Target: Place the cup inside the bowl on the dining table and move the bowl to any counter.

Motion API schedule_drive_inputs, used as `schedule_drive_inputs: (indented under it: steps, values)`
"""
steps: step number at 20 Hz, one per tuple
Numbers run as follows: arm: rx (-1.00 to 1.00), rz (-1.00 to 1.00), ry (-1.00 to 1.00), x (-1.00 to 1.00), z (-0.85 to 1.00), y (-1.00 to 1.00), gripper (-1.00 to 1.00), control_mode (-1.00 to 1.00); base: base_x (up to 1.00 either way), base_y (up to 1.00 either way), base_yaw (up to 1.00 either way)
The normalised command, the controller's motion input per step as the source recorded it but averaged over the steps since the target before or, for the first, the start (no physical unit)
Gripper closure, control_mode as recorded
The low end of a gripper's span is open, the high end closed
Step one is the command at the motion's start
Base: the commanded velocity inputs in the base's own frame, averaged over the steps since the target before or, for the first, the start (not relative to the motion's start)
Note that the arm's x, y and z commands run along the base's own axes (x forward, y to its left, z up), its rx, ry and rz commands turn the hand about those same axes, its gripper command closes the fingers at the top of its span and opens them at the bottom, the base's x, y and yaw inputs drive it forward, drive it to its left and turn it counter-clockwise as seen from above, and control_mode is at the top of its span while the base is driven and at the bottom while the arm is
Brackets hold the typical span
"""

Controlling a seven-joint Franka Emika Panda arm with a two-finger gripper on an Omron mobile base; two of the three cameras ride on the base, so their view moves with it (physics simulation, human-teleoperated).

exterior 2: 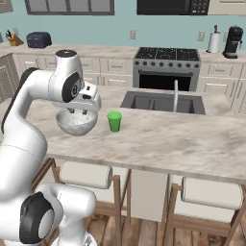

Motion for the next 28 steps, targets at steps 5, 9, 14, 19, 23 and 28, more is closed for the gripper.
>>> schedule_drive_inputs:
  steps: [5,9,14,19,23,28]
  values:
    - [0.00,0.00,0.00,0.05,0.00,0.00,-1.00,-1.00,0.00,0.00,0.00]
    - [0.00,0.00,0.00,0.10,0.00,-0.14,-1.00,-1.00,0.00,0.00,0.00]
    - [0.00,0.00,0.00,0.20,0.00,-0.32,-1.00,-1.00,0.00,0.00,0.00]
    - [0.00,0.00,0.00,0.27,0.00,-0.35,-1.00,-1.00,0.00,0.00,0.00]
    - [0.00,0.00,0.00,0.24,0.00,-0.31,-1.00,-1.00,0.00,0.00,0.00]
    - [0.00,0.00,0.00,0.13,0.00,-0.18,-1.00,-1.00,0.00,0.00,0.00]
